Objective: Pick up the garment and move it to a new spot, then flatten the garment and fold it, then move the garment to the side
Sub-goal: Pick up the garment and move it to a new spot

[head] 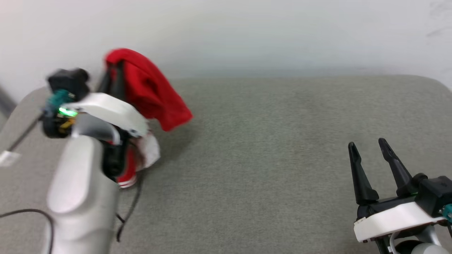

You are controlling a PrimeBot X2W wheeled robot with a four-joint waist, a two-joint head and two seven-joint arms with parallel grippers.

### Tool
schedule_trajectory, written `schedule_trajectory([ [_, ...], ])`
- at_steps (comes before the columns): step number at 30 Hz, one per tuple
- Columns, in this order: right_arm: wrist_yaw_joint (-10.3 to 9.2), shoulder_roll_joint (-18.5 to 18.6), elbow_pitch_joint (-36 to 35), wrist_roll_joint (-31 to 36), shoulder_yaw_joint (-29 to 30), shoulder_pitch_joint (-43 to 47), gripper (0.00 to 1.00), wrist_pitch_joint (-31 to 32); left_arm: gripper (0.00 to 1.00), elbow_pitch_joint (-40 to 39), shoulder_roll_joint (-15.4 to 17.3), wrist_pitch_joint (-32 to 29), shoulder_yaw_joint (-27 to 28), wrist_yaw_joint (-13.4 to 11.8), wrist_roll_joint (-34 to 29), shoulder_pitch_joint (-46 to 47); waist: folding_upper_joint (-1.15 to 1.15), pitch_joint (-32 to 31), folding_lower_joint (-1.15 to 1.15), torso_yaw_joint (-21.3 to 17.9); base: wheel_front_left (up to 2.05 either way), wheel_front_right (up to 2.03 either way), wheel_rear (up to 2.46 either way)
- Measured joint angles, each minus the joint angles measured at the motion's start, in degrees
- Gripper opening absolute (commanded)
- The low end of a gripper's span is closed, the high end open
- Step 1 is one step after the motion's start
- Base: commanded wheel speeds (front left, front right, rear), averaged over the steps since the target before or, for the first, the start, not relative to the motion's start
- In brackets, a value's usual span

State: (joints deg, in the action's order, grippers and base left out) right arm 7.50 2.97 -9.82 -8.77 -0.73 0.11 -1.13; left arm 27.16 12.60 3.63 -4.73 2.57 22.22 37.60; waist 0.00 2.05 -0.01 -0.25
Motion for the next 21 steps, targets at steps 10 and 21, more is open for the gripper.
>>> schedule_trajectory([
  [10,0.0,0.0,-1.4,-0.1,0.8,1.3,1.0,0.8,0.0,-8.9,-8.4,-0.6,-10.3,1.8,0.8,-8.2,0.0,0.2,0.0,-5.7,0.0,0.0,0.0],
  [21,0.0,0.0,-1.0,-1.3,0.6,1.1,1.0,-0.3,0.0,-6.1,-9.6,2.8,-20.5,-0.6,0.9,-19.7,0.0,5.3,0.0,-6.7,0.0,0.0,0.0],
])
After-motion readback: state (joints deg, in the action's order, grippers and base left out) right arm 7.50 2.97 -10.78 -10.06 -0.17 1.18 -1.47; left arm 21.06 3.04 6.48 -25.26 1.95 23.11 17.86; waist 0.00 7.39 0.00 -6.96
